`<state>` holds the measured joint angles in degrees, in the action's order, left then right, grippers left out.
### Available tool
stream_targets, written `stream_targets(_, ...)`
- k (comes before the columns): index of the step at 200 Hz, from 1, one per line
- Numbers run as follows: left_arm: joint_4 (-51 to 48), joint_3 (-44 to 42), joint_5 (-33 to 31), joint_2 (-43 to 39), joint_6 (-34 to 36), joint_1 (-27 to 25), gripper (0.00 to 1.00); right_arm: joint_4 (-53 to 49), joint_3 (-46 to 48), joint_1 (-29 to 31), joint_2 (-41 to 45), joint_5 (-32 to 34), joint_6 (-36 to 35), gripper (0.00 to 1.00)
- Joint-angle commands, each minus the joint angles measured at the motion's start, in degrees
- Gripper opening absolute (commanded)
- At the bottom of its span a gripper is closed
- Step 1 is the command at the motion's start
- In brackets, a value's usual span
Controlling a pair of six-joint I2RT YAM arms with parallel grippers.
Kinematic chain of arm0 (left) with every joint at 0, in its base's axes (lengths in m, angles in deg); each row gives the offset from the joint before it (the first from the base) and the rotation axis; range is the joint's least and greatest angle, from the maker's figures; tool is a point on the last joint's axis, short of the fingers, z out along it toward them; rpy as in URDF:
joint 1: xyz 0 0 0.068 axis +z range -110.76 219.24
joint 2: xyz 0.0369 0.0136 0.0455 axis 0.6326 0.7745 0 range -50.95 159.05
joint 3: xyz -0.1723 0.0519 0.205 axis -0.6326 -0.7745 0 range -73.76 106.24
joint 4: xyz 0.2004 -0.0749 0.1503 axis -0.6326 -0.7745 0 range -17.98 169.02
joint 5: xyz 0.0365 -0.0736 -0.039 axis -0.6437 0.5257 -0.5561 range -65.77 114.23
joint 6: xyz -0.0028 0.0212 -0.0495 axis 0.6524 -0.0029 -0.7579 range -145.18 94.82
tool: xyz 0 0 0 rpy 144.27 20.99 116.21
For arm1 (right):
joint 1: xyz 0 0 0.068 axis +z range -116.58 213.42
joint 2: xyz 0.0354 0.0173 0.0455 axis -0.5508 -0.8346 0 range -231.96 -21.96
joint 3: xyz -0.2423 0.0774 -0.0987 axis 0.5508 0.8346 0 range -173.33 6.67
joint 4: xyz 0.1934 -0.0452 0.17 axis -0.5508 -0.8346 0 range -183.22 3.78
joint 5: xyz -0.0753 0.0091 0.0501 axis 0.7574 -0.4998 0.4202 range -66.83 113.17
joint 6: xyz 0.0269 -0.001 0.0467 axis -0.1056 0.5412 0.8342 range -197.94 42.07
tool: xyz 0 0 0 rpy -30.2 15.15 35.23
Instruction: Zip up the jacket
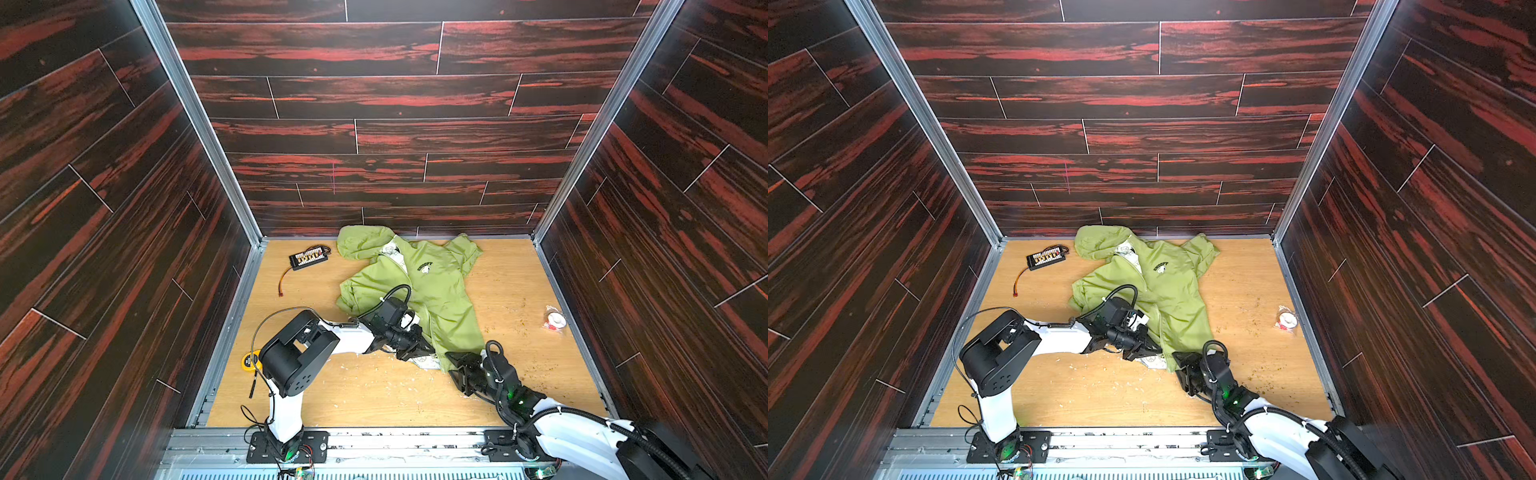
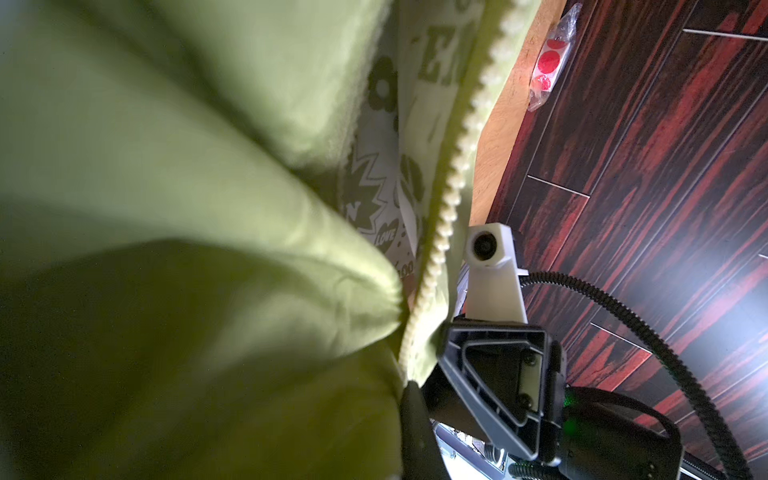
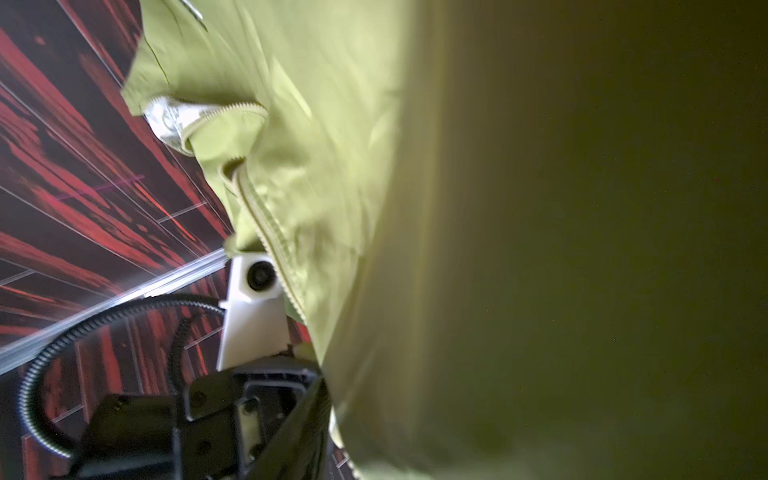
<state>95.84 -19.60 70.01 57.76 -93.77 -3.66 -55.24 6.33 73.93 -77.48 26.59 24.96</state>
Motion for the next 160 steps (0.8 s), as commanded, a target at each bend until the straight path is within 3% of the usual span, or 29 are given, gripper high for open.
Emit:
stream_targets(1,1.35,-0.88,-0.67,-0.83,-0.22,-0.26,0.0,3.82,7.28,-0.21,-1.09,-1.65,-0.7,0.45)
stream_targets(56,1.12,-1.43,-1.55,-1.3,-0.33,-0.26,0.0,-0.85,7.01,-0.26,3.86,-2.28,-3.36,0.4)
stream_targets(96,1.02,-1.88,-2.14,-1.55,-0.41,-0.26,0.0,-8.89,6.51,-0.26,10.86,-2.29,-5.47,0.25)
stream_targets(127,0.93,-2.19,-2.69,-1.98,-0.44,-0.26,0.0,-15.74,4.27,-0.2,14.96,-2.19,-7.64,0.2)
stream_targets(160,1.2,-2.41,-3.3,-2.16,-0.66,-0.26,0.0,-16.57,3.3,-0.26,15.5,-2.93,-9.55,0.16)
